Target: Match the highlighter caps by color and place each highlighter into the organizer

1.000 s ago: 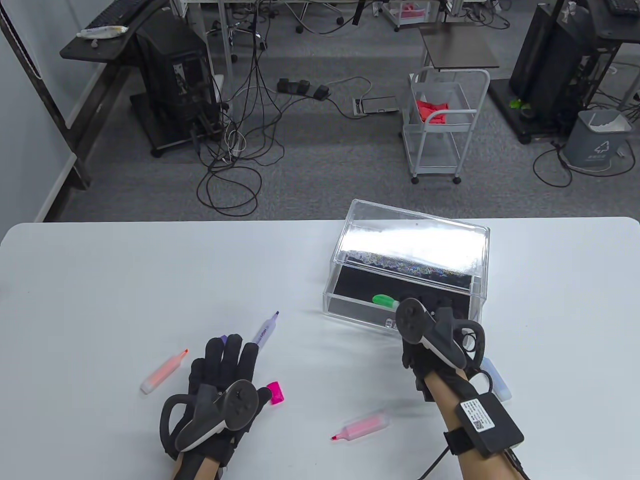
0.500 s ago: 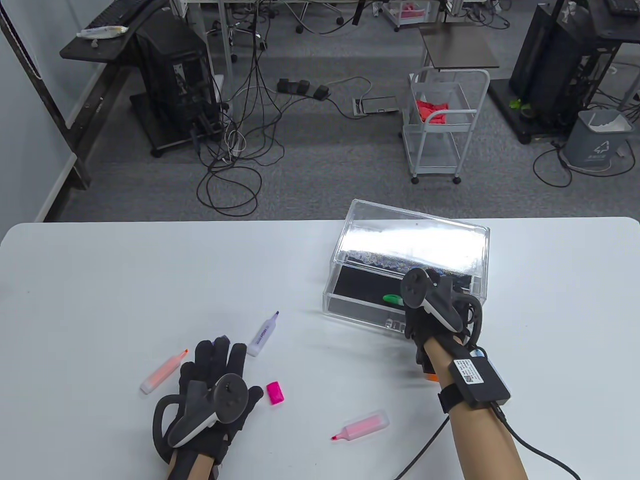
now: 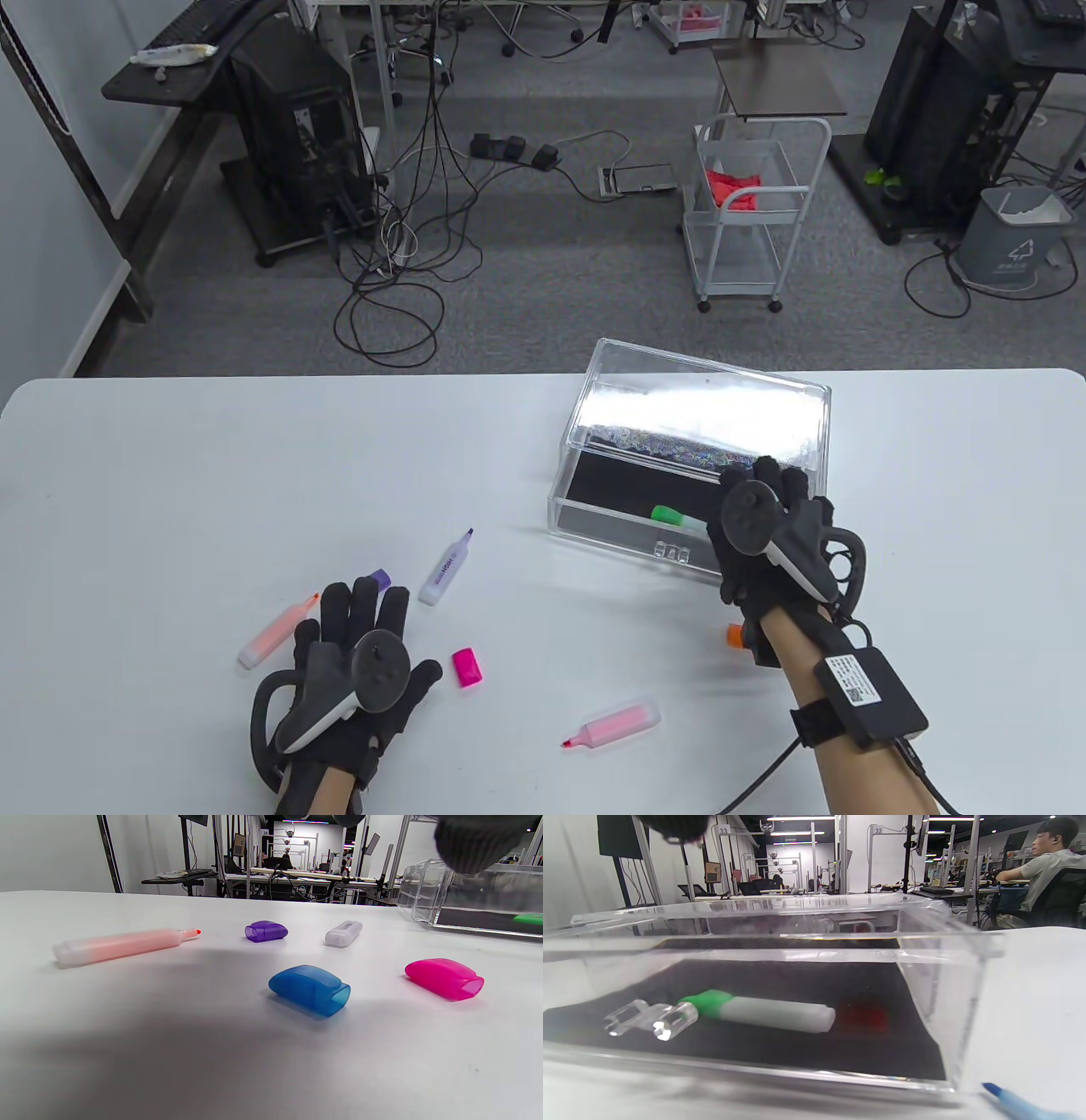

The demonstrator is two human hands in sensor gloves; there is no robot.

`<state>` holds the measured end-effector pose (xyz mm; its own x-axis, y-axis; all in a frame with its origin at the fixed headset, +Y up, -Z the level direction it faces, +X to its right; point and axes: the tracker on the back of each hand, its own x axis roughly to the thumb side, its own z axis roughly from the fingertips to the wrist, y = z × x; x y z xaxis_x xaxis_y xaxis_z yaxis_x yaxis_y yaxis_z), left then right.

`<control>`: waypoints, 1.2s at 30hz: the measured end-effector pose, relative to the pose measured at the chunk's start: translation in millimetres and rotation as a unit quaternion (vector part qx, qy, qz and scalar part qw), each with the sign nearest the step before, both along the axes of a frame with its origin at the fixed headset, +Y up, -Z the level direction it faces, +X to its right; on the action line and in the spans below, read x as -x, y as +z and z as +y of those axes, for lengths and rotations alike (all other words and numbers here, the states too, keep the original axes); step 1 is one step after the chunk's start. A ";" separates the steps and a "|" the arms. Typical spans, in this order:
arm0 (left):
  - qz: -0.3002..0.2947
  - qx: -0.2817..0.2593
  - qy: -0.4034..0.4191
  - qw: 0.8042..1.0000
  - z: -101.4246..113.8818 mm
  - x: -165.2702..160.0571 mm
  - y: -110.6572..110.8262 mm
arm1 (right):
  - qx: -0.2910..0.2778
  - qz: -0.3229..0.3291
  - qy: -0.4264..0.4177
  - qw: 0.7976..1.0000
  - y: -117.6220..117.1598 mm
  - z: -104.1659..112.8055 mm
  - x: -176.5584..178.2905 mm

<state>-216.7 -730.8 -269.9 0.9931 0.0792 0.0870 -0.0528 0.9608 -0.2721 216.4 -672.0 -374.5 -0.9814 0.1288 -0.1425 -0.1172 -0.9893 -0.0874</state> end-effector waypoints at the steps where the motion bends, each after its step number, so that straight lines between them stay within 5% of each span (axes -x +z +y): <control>1: 0.000 0.000 0.001 1.000 0.3 0.0 0.1 | -0.004 -0.006 0.000 1.000 5.4 2.4 -4.8; 10: -0.001 -0.004 -0.006 1.000 0.2 -1.3 0.0 | -0.011 -0.068 -0.003 0.998 39.8 3.7 -46.7; 19: -0.006 -0.004 -0.009 1.000 -1.0 -3.8 -0.4 | 0.016 -0.135 -0.010 0.991 54.3 -21.2 -82.6; 36: -0.009 -0.003 -0.016 1.000 -1.1 -6.3 0.3 | 0.187 -0.180 -0.005 0.966 45.5 -97.2 -96.5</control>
